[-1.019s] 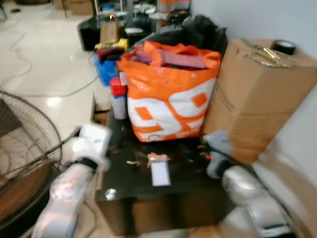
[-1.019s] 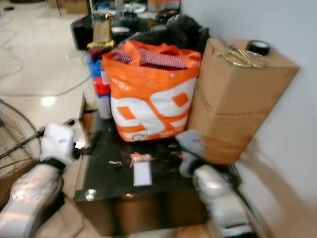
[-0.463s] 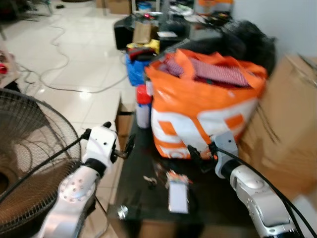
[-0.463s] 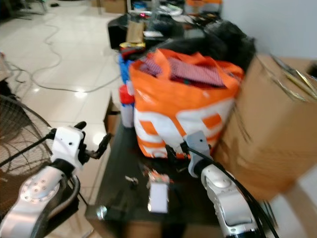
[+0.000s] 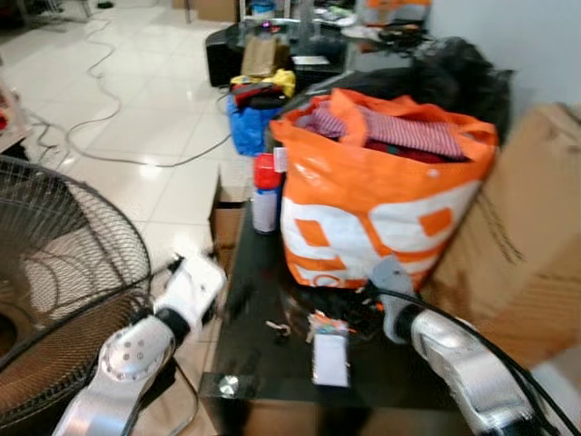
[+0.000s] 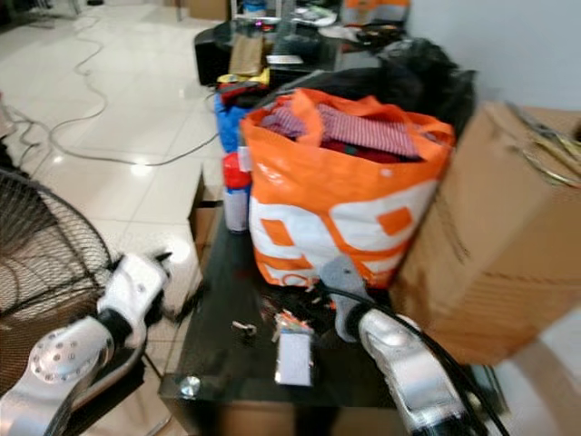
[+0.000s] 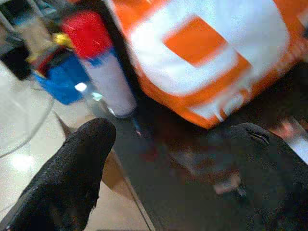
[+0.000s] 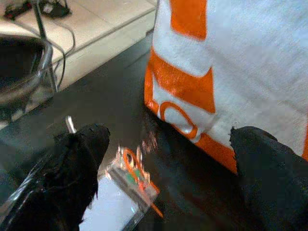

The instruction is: Hang keys on a hook

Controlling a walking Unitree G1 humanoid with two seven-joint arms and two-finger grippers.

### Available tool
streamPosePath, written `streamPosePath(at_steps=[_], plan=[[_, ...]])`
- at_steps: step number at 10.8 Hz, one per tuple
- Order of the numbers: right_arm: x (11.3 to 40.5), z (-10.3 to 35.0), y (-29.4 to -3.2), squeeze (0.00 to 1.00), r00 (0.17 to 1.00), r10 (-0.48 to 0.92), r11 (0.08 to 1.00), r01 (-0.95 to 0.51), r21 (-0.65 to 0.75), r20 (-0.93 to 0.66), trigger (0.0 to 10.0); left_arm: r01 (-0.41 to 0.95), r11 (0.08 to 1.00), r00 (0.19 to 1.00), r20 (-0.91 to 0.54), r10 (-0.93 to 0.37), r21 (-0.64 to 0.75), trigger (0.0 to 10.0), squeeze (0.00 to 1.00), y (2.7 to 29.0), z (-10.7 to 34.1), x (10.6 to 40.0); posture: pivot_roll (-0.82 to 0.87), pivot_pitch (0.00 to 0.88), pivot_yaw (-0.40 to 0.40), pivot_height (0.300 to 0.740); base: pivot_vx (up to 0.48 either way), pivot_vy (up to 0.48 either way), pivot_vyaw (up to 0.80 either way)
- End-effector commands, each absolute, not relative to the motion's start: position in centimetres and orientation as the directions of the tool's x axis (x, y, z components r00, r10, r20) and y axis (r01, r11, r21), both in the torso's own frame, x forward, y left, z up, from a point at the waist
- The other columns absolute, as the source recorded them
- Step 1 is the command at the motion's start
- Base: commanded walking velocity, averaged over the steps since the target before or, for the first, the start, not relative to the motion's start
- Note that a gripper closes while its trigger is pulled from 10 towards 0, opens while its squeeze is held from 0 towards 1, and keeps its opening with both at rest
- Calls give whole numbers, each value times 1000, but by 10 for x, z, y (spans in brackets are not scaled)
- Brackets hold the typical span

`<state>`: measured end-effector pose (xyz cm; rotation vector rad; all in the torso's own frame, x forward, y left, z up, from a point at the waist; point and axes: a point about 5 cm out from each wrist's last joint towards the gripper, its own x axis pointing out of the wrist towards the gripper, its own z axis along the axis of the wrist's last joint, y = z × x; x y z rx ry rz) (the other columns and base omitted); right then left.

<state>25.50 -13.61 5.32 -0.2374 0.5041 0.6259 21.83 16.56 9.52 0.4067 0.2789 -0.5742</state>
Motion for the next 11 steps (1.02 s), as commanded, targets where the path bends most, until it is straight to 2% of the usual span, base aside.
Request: streamPosePath(at_steps=[1,2,4,5,6,7,9,11], plan=[[259,52,-134,0,681,510,771,-633,-72,-525,10000,614,737,771,-412,-484,282,10000,0,166,87,214,25,0,-49,740,0,0,0],[263,44,-126,0,641,527,726,-681,-97,-558,10000,675,695,712,-465,-526,248,10000,0,165,81,208,22,0,-62,740,0,0,0],[272,20,-117,0,637,459,739,-660,-132,-620,10000,727,651,651,-520,-553,218,10000,0,164,75,199,32,14,-92,740,0,0,0],[273,10,-116,0,633,418,738,-655,-162,-652,9059,735,641,642,-530,-554,221,10000,0,165,75,195,38,23,-100,740,0,0,0],[273,7,-115,0,625,413,731,-661,-168,-663,6549,738,637,638,-533,-556,220,10000,0,167,75,193,43,32,-106,740,0,0,0],[269,3,-111,0,575,450,690,-709,-142,-684,3020,744,635,630,-537,-561,208,10000,0,168,76,187,45,41,-110,740,0,0,0],[266,-6,-108,0,504,483,613,-778,-135,-716,2745,755,628,612,-547,-571,188,10000,0,169,74,181,45,43,-107,740,0,0,0],[268,-11,-112,0,517,443,620,-767,-166,-732,2549,760,623,607,-546,-577,186,10000,0,168,75,180,46,45,-101,740,0,0,0]])
